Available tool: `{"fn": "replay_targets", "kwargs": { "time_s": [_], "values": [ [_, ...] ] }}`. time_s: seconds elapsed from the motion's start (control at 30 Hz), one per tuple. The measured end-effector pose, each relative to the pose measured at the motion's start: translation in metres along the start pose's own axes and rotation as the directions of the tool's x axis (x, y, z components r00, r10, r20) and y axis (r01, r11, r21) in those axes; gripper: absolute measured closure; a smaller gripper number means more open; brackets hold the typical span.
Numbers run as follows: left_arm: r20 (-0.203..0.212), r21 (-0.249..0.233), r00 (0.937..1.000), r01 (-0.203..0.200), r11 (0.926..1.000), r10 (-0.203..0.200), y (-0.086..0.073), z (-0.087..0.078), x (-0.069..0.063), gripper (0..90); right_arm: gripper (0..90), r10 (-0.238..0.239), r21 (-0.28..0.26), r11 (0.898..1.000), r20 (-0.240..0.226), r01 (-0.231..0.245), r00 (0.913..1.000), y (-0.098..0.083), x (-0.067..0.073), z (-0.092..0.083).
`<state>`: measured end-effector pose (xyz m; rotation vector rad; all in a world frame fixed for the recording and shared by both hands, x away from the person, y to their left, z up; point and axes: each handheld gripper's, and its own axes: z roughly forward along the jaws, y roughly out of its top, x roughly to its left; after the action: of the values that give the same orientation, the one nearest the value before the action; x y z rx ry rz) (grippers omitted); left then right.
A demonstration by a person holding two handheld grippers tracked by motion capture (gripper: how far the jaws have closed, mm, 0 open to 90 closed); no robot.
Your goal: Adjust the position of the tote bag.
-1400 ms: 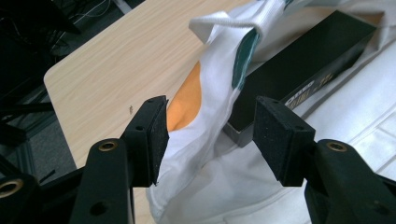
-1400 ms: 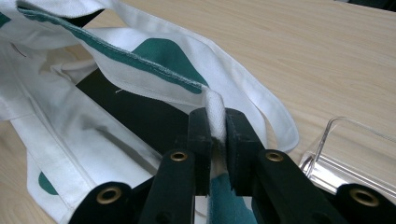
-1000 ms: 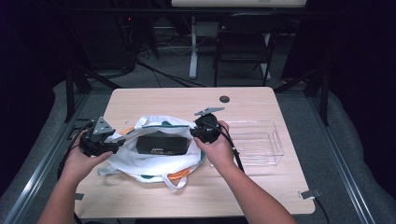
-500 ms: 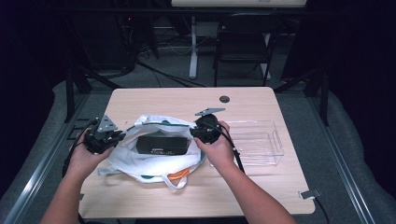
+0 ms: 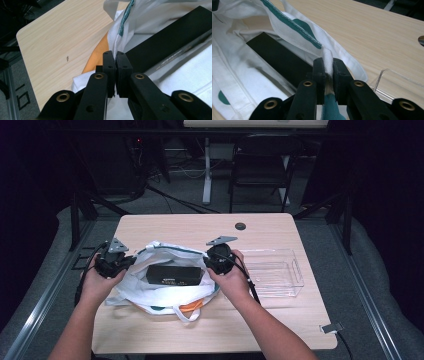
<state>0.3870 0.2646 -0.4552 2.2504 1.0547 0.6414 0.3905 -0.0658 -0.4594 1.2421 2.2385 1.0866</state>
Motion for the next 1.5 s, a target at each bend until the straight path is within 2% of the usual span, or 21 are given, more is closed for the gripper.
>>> {"fn": "replay_targets", "kwargs": {
  "time_s": [0.43,0.63,0.8,1.0,1.1,1.5],
  "values": [
    [0.029,0.057,0.9995,0.014,0.9983,-0.015,0.002,0.017,0.003,87.9,82.1,-0.012,0.043,0.999,0.055,0.01,0.9984,0.002,-0.005,0.016],
    [0.033,0.062,0.999,0.028,0.9977,-0.03,0.002,0.022,0.005,88.0,82.2,0.007,0.055,0.998,0.069,-0.011,0.9976,0.002,-0.009,0.024],
    [0.042,0.073,0.9983,0.036,0.9967,-0.039,0.002,0.028,0.008,87.9,82.1,0.003,0.069,0.998,0.078,-0.008,0.9969,0.002,-0.01,0.029],
    [0.036,0.073,0.9975,0.057,0.9957,-0.06,0.003,0.034,0.012,87.9,82.1,-0.003,0.074,0.997,0.085,-0.004,0.9964,0.002,-0.01,0.033],
    [0.02,0.067,0.9972,0.07,0.9953,-0.071,0.004,0.038,0.014,87.9,82.1,-0.006,0.08,0.997,0.087,-0.001,0.9962,0.002,-0.01,0.034],
    [0.015,0.106,0.996,0.086,0.9906,-0.088,0.01,0.056,0.023,87.9,82.0,-0.016,0.09,0.996,0.099,0.007,0.995,0.005,-0.011,0.042]
  ]
}}
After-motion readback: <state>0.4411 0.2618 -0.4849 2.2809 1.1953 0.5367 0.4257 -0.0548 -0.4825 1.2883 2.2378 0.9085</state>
